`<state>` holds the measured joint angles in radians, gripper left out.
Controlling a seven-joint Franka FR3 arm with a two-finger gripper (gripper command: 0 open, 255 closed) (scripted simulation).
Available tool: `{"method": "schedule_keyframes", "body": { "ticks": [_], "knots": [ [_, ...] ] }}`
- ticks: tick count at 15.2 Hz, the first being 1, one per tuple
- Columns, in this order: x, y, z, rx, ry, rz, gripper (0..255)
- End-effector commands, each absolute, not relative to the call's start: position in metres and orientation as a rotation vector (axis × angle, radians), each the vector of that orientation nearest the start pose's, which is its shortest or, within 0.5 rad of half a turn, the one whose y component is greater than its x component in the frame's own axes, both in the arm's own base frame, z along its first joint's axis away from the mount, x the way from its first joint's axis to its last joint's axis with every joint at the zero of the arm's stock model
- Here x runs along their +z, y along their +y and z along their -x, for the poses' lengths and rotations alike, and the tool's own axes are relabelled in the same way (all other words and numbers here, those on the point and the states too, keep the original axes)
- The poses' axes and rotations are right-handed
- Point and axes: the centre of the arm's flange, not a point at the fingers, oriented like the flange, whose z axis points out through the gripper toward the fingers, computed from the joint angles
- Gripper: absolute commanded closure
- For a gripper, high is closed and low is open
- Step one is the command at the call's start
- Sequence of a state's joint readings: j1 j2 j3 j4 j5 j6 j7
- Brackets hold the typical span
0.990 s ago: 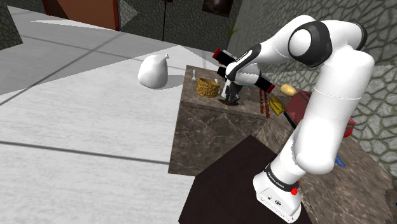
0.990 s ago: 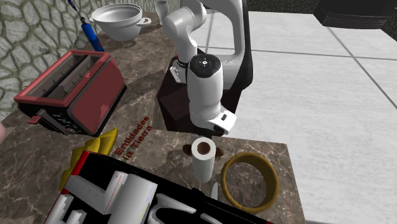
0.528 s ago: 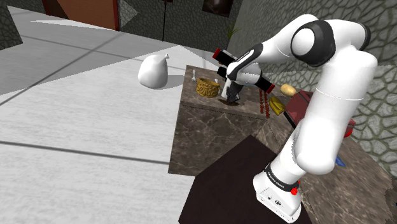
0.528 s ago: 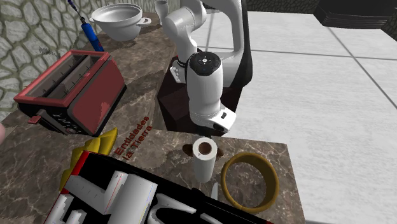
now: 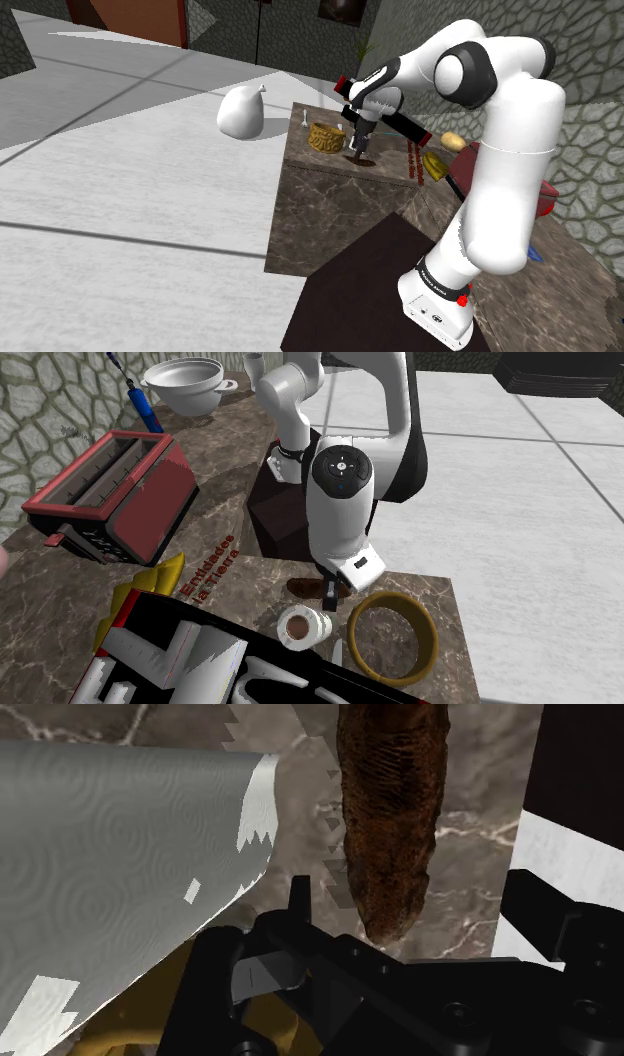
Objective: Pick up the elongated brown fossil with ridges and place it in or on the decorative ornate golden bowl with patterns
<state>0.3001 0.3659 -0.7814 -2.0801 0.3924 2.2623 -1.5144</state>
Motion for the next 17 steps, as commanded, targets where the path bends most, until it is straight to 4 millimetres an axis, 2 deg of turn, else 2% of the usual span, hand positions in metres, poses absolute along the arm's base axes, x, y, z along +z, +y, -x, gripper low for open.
{"method": "schedule_keyframes", "body": {
  "ticks": [1, 6, 14, 15, 17],
  "knots": [
    [0.287, -0.249, -0.524, 0.004, -1.116, 2.853, 0],
    [0.258, -0.247, -0.523, 0.004, -1.116, 2.853, 0],
    [0.258, -0.247, -0.523, 0.004, -1.116, 2.853, 0],
    [0.258, -0.247, -0.523, 0.004, -1.116, 2.853, 255],
    [0.258, -0.248, -0.523, 0.003, -1.116, 2.853, 255]
  ]
}}
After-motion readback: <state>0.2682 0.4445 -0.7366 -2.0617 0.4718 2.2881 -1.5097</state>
